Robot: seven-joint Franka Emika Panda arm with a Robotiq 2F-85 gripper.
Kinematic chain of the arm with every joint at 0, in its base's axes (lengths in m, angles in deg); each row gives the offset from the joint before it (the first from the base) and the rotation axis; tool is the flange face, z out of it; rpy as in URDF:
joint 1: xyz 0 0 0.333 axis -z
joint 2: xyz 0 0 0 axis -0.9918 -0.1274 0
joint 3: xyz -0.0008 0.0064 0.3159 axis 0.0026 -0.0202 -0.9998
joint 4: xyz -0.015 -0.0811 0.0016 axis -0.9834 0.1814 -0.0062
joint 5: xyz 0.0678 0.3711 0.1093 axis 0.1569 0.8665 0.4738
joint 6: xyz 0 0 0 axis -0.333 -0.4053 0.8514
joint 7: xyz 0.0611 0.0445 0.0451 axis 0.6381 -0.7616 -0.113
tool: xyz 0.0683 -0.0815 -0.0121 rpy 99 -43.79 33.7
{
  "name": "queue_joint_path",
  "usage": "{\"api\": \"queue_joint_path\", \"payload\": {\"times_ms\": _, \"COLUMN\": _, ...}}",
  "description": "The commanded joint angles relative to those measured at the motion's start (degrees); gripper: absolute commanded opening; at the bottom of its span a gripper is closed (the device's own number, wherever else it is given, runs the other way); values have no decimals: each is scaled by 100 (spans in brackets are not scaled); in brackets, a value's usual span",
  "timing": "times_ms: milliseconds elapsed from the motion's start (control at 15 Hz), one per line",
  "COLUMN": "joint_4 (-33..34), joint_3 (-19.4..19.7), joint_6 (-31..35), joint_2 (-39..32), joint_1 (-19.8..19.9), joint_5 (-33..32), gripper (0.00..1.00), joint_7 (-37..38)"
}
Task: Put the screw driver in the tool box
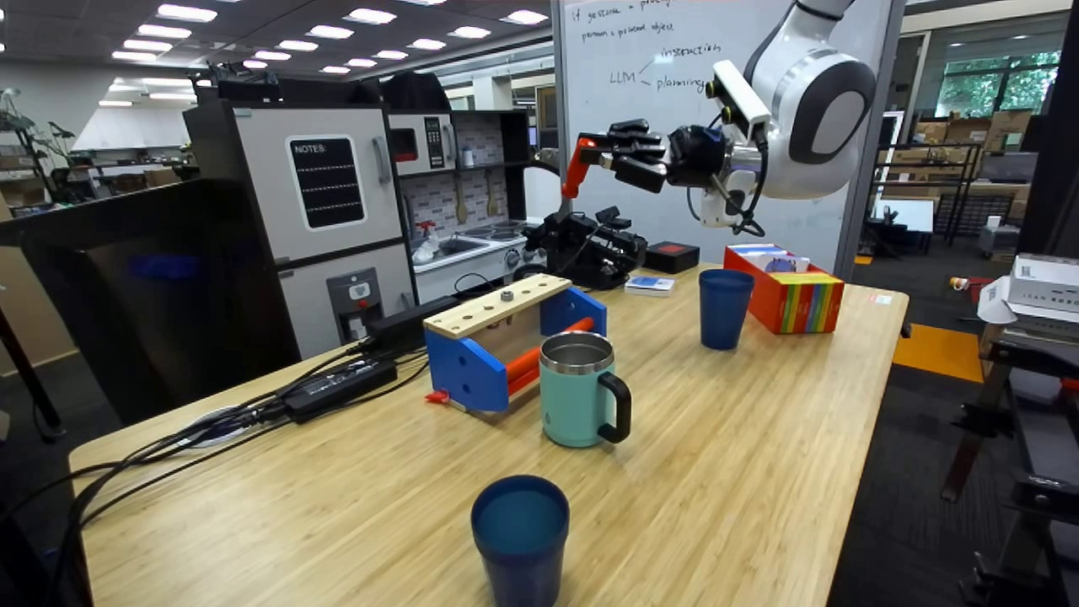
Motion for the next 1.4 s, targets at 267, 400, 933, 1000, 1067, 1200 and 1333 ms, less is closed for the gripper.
{"api": "queue_joint_path", "payload": {"times_ms": 267, "joint_4": 8, "joint_3": 17, "joint_6": -11, "joint_2": -8, "joint_1": 6, "joint_5": -11, "gripper": 29, "joint_7": 5}}
{"api": "queue_joint_path", "payload": {"times_ms": 400, "joint_4": 8, "joint_3": 16, "joint_6": -11, "joint_2": -8, "joint_1": 6, "joint_5": -11, "gripper": 29, "joint_7": 5}}
{"api": "queue_joint_path", "payload": {"times_ms": 933, "joint_4": 391, "joint_3": 101, "joint_6": -630, "joint_2": -800, "joint_1": 552, "joint_5": -104, "gripper": 7, "joint_7": 1944}}
{"api": "queue_joint_path", "payload": {"times_ms": 1000, "joint_4": 466, "joint_3": 96, "joint_6": -569, "joint_2": -884, "joint_1": 602, "joint_5": -26, "gripper": 7, "joint_7": 2176}}
{"api": "queue_joint_path", "payload": {"times_ms": 1067, "joint_4": 546, "joint_3": 82, "joint_6": -496, "joint_2": -956, "joint_1": 643, "joint_5": 29, "gripper": 7, "joint_7": 2401}}
{"api": "queue_joint_path", "payload": {"times_ms": 1200, "joint_4": 700, "joint_3": 45, "joint_6": -321, "joint_2": -1075, "joint_1": 665, "joint_5": 202, "gripper": 7, "joint_7": 2670}}
{"api": "queue_joint_path", "payload": {"times_ms": 1333, "joint_4": 830, "joint_3": 6, "joint_6": -178, "joint_2": -1154, "joint_1": 634, "joint_5": 343, "gripper": 7, "joint_7": 2852}}
